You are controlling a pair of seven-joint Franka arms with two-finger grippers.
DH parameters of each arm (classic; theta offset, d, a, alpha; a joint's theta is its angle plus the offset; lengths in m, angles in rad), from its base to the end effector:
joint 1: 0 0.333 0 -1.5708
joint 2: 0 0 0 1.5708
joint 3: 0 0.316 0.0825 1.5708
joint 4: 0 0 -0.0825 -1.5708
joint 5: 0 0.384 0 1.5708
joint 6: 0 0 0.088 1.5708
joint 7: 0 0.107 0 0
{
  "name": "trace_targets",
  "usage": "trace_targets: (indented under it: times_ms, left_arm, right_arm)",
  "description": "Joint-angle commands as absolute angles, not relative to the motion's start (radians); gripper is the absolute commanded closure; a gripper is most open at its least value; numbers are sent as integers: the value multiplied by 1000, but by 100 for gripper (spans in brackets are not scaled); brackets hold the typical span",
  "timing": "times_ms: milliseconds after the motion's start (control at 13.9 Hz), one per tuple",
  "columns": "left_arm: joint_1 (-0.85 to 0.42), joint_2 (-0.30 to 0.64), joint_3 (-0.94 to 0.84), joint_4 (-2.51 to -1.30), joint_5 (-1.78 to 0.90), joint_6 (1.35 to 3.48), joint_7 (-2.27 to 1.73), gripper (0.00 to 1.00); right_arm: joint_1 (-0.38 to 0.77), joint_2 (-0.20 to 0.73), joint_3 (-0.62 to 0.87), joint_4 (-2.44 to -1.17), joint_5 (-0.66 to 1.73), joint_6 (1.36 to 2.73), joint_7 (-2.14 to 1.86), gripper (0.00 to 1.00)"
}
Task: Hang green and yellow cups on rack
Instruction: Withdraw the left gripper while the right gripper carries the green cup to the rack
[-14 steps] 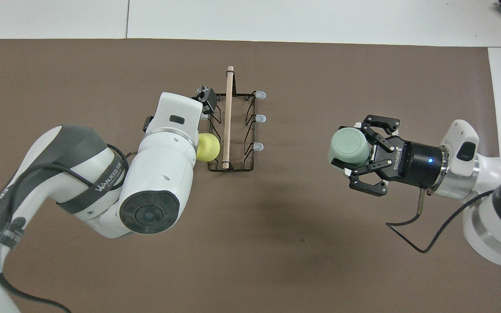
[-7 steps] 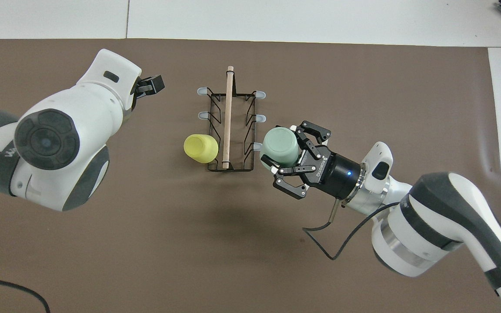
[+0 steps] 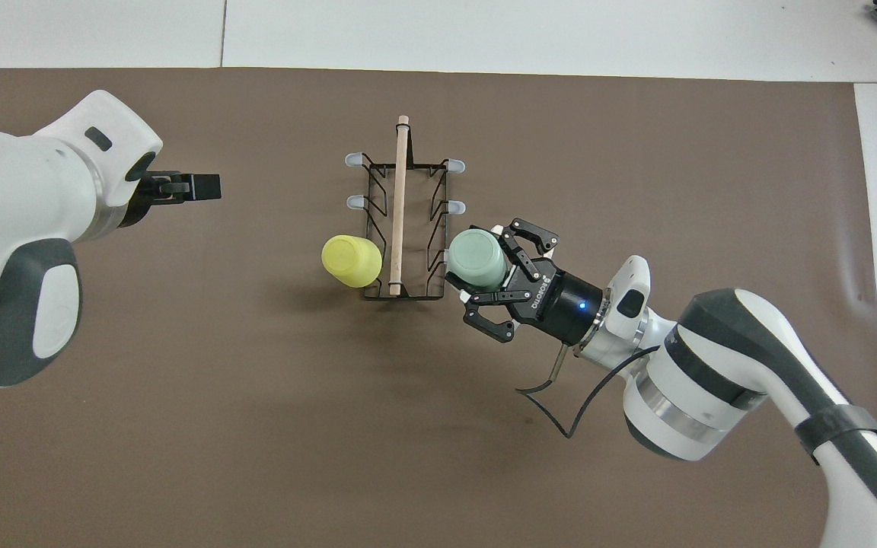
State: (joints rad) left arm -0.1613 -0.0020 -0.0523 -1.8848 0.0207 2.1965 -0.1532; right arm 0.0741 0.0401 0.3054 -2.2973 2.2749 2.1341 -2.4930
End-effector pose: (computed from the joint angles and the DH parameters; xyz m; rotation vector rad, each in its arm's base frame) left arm 0.5761 -0.1242 0.5352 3.0634 -0.1071 0.4819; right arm 0.4924 0.2315 0.3689 -1.5475 -0.8497 -1.5288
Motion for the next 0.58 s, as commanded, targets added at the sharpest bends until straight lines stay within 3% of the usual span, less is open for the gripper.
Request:
trace_targets:
  times_ms: [0,216,504]
  left_arm:
    - [-134,-21,-25,-1844,-35,2045,1,0]
    - [-71,-20,-26,-1752,-34,1866,107,0]
    - [-18,-23,-25,-1686,-26,1700,227,0]
  right_arm:
    - [109,78,305,-2266,2351,2166,-2572,100]
    - [101,190,305,-2198,2353,2119,-2634,100]
    - [98,261,302,-2183,2356,2074,-2687,100]
